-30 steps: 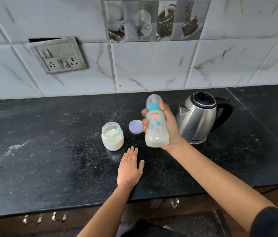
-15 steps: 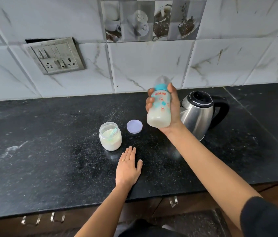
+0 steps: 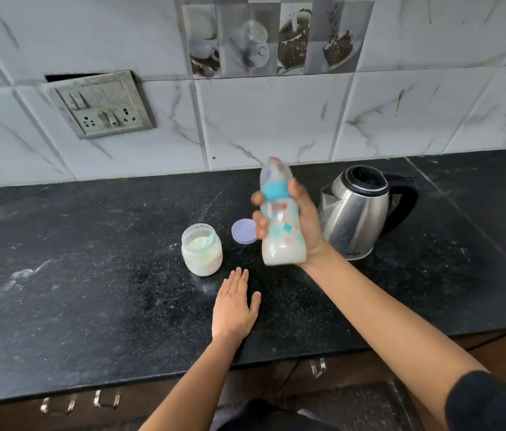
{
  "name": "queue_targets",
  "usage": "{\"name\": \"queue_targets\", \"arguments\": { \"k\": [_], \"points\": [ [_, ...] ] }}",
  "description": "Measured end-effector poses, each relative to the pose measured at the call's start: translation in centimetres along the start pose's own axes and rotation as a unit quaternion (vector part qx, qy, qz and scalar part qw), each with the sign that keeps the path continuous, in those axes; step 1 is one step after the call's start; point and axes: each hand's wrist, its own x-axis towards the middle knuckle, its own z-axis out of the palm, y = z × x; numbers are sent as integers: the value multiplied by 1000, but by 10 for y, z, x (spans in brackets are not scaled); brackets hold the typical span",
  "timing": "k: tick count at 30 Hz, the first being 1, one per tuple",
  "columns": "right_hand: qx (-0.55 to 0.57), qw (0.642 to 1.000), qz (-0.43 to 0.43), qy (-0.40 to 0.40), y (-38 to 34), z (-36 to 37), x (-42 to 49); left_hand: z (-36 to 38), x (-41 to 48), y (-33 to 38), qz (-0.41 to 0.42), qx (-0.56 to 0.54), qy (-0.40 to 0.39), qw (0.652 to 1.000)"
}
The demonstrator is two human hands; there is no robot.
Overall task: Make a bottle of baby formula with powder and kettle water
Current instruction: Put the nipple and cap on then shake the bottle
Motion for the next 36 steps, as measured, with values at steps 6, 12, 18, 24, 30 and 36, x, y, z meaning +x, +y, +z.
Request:
{"name": "queue_targets", "arguments": {
  "k": [6, 12, 18, 24, 30, 36],
  "points": [
    [22, 998, 13, 62, 7, -21, -5, 1, -3, 0, -2, -4, -5, 1000],
    [34, 991, 0, 128, 4, -33, -4, 1, -1, -1, 0, -5, -4, 1000],
    [-43, 995, 54, 73, 20, -12, -23, 1, -2, -1, -1, -9, -5, 1000],
    [73, 984, 10, 162, 13, -27, -8, 1, -2, 0, 0, -9, -7, 1000],
    [-1, 981, 48, 188, 20, -21, -19, 1, -1, -1, 4, -9, -1, 1000],
    [-46, 984, 83, 150, 29, -11, -28, 1, -1, -2, 9, -17, 1, 1000]
  ]
}}
